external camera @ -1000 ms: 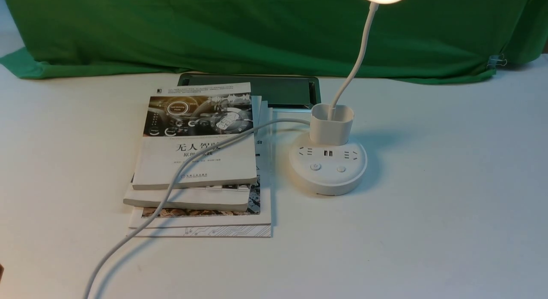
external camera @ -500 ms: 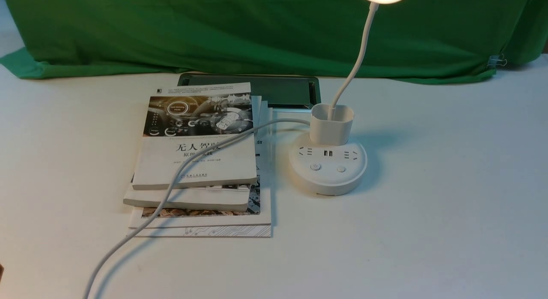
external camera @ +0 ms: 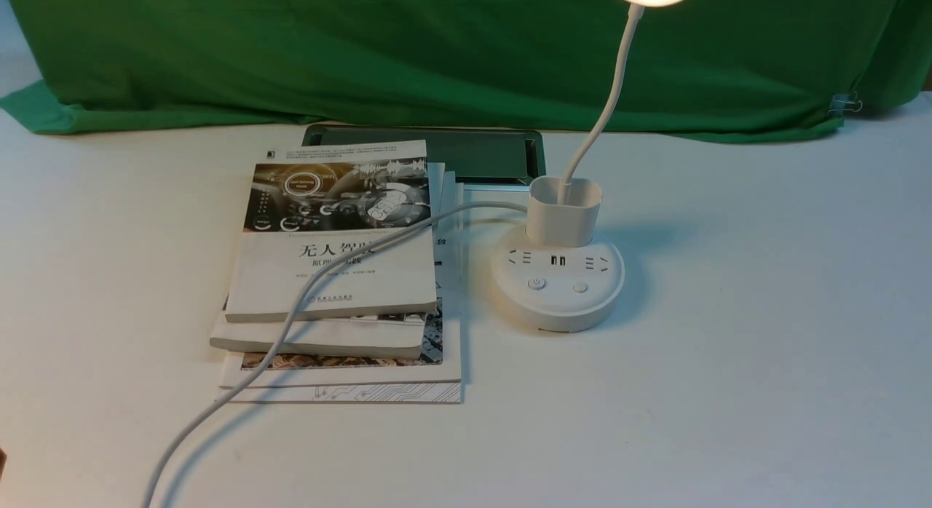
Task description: Turn on the desk lamp on the white desktop with your hand.
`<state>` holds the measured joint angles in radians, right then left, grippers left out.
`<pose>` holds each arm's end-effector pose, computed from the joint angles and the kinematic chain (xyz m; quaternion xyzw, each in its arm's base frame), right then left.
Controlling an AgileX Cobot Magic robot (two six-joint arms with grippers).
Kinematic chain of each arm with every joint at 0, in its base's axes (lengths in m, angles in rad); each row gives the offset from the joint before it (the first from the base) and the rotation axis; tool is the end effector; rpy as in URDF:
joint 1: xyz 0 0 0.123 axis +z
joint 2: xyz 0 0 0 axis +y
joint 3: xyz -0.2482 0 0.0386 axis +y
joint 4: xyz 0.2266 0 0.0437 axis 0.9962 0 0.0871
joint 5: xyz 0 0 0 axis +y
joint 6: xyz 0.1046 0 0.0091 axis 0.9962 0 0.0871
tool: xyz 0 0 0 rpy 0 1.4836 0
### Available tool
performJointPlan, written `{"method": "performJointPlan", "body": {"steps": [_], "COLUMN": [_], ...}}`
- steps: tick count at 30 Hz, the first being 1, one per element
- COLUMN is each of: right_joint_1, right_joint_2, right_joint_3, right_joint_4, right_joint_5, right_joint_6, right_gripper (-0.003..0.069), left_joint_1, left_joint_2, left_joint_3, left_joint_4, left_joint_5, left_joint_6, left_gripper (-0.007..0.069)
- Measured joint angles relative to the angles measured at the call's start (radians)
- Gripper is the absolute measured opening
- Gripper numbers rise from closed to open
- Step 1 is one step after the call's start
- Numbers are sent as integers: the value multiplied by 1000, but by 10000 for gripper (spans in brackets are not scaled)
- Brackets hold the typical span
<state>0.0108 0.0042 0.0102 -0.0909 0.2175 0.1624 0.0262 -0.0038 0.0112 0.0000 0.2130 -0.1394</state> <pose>0.0831 -0.0012 0.1880 0.0302 0.7555 0.0202 0.6542 0.0826 0.0022 0.1887 -0.0622 0.7500 -0.0373 0.6574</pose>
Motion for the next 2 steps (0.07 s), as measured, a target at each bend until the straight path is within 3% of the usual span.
{"method": "performJointPlan", "body": {"steps": [2], "right_joint_1": [0], "right_joint_2": [0], "right_joint_3": [0], "right_joint_4": [0], "right_joint_5": [0], "right_joint_6": [0], "right_gripper": [238], "left_joint_1": [0], "left_joint_2": [0], "left_joint_3": [0], "left_joint_4": [0], "left_joint_5": [0], "left_joint_6": [0], "left_gripper": [21]}}
